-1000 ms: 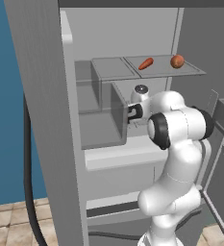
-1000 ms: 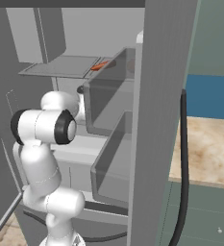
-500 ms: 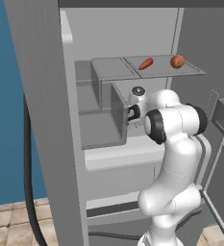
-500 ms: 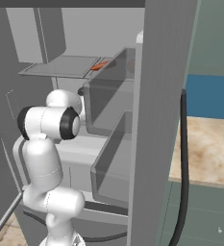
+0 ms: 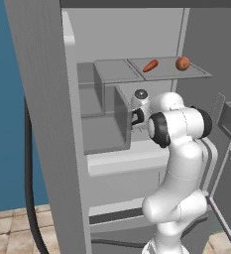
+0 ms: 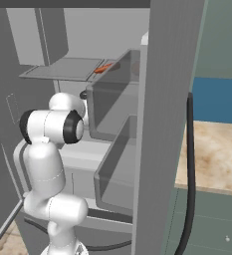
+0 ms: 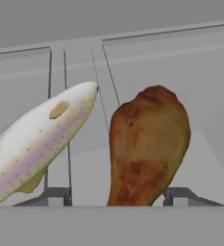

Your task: Gather the carrot and onion from the fridge and place them on a tray on the dining counter. Then gather the chicken drumstick and fish from the fridge and place them on the other tray.

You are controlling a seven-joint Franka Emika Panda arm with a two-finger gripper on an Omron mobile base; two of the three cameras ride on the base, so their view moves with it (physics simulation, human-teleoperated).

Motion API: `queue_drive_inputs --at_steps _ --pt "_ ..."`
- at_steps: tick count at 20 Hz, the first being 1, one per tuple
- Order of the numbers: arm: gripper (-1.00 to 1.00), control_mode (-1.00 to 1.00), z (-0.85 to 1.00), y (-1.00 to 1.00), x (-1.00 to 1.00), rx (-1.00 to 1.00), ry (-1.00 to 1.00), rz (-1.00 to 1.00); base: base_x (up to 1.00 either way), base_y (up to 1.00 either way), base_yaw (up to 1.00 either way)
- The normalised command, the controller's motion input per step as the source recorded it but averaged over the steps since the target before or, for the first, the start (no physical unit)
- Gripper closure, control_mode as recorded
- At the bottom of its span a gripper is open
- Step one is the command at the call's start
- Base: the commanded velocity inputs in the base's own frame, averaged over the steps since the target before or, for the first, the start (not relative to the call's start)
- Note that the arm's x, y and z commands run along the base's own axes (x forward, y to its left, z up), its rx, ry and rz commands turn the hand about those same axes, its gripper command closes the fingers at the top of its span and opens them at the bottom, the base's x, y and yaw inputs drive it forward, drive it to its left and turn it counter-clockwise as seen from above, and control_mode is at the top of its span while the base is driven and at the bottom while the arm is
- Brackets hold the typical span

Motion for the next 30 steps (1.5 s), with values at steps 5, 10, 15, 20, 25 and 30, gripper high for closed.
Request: queue_drive_inputs --at_steps 5,10,15,20,25,30 --pt "1.00 -1.00 -0.20 0.02 -0.02 0.00 0.03 0.00 0.00 0.00 0.00" --pt "1.00 -1.00 -0.07 0.00 -0.36 0.00 -0.06 0.00 0.00 0.00 0.00" --pt "1.00 -1.00 0.01 0.01 -0.87 0.00 -0.13 0.00 0.00 0.00 0.00" --pt "1.00 -1.00 0.46 0.00 -0.94 0.00 -0.07 -0.01 0.00 0.00 0.00" --pt "1.00 -1.00 0.92 0.00 -0.75 0.00 0.00 0.00 0.00 0.00 0.00" --pt "1.00 -1.00 0.91 0.00 -0.71 0.00 0.03 0.00 0.00 0.00 0.00"
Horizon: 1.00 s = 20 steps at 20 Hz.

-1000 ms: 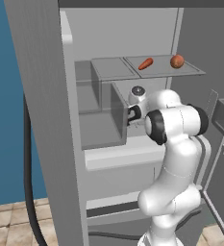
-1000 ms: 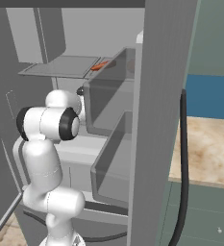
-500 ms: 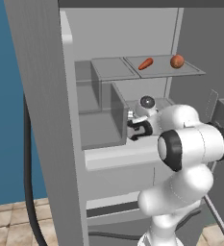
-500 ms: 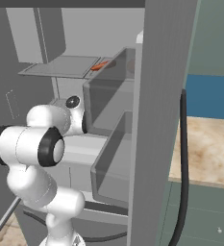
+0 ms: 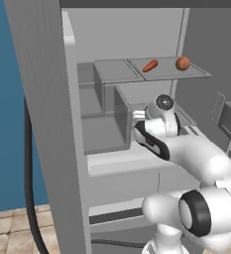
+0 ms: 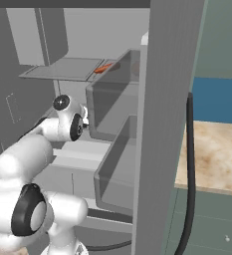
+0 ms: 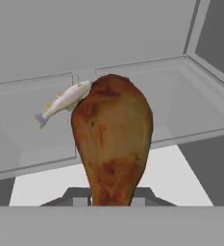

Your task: Gather the carrot and onion from the fridge and place them on a tray on the dining counter. Then gather the chicken drumstick and fish from the fridge and place them on the other tray.

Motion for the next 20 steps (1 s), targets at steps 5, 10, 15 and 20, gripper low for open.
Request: queue_drive_inputs --at_steps 5,10,15,20 --pt "1.00 -1.00 0.72 0.03 -0.70 0.00 0.08 0.00 0.00 0.00 0.00" --pt "1.00 -1.00 0.61 0.05 -0.77 0.00 0.09 0.00 0.00 0.00 0.00" --pt "1.00 -1.00 0.53 0.03 -0.84 0.00 0.08 0.00 0.00 0.00 0.00" --pt "1.00 -1.00 0.42 0.04 -0.91 0.00 0.08 0.00 0.00 0.00 0.00"
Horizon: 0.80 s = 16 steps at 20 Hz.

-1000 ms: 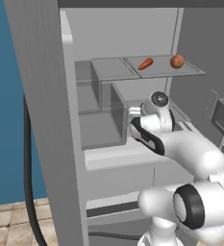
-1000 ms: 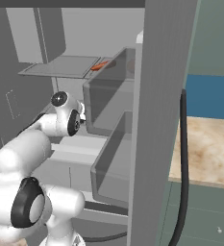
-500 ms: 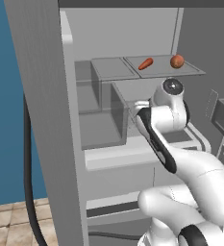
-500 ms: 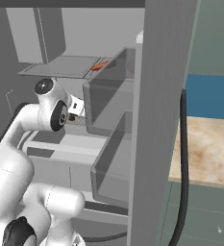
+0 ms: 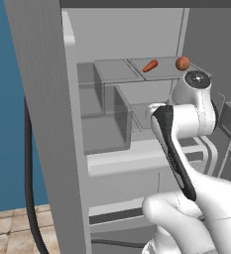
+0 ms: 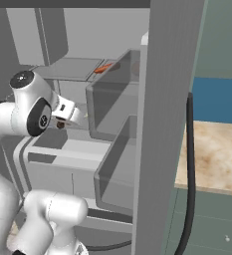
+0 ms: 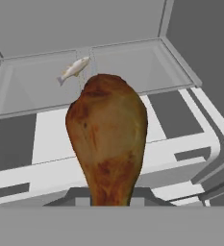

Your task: Gather the carrot and onion from the fridge and place them on a tray on the dining counter. Then gather the chicken drumstick and fish from the fridge and place them on the other tray.

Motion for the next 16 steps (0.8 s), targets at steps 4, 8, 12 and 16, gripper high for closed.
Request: queue_drive_inputs --at_steps 4,8,12,16 --pt "1.00 -1.00 0.39 0.05 -0.93 0.00 0.08 0.00 0.00 0.00 0.00" --pt "1.00 -1.00 0.34 0.05 -0.93 0.00 0.05 0.00 0.00 0.00 0.00" --pt "1.00 -1.00 0.08 0.02 -0.89 0.00 0.01 0.00 0.00 0.00 0.00" --pt "1.00 -1.00 -0.11 0.10 -0.78 -0.02 0.00 0.00 0.00 0.00 0.00"
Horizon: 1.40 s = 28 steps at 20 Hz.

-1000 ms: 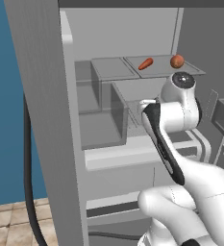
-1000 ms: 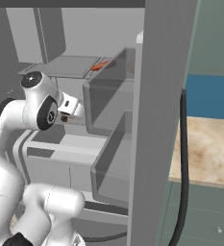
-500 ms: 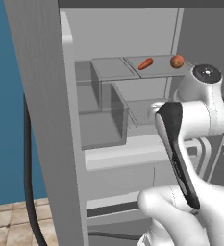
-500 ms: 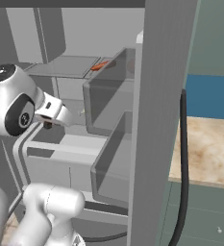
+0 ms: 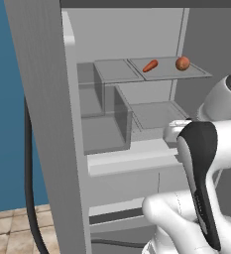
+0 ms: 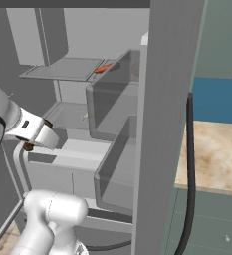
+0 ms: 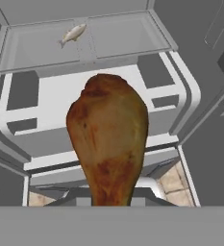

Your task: Gather the carrot and onion from the fridge and place them on a tray on the dining counter. Then gather the chicken drumstick and fish from the fridge and place them on the other tray.

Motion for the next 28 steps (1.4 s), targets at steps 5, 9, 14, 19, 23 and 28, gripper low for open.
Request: queue_drive_inputs --at_steps 5,9,14,19,23,28 --pt "1.00 -1.00 -0.07 0.02 -0.12 -0.01 0.03 0.00 0.00 0.00 0.00" --pt "1.00 1.00 0.00 0.00 0.00 0.00 0.00 0.00 -0.12 0.00 0.00" --pt "1.00 1.00 0.00 0.00 0.00 0.00 0.00 0.00 -0.70 0.10 0.00" --pt "1.00 1.00 0.00 0.00 0.00 0.00 0.00 0.00 -0.83 0.16 -0.05" --pt "1.00 1.00 0.00 0.00 0.00 0.00 0.00 0.00 -0.88 0.22 -0.11" --pt "1.00 1.00 0.00 0.00 0.00 0.00 0.00 0.00 -0.89 0.33 -0.19"
